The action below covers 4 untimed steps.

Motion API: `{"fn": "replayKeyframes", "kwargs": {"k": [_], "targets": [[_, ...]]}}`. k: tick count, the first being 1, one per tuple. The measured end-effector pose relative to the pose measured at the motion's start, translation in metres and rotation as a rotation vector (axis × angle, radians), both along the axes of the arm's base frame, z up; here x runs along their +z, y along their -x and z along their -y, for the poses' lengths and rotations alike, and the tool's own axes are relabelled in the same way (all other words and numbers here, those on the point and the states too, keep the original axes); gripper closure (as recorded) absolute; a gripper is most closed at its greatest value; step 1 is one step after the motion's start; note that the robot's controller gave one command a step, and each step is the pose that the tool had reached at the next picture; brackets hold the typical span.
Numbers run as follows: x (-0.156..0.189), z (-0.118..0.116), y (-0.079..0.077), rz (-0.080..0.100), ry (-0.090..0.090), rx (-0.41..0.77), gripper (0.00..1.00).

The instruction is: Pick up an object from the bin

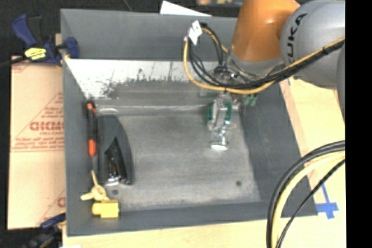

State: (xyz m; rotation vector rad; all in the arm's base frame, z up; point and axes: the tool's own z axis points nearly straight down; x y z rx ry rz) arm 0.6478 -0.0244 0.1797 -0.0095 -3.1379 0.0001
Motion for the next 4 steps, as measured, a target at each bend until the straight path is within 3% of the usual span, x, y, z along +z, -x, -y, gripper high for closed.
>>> {"fn": "replayKeyframes", "kwargs": {"k": [1,2,3,4], "targets": [[0.005,0.0,-0.002,0.009,0.001,0.0,0.0],[-0.11,0.098,0.003,0.007,0.004,0.083,0.0],[-0.108,0.095,-0.006,0.026,-0.001,0.004,0.0],[-0.106,0.097,-0.001,0.017,0.004,0.073,0.0]]}}
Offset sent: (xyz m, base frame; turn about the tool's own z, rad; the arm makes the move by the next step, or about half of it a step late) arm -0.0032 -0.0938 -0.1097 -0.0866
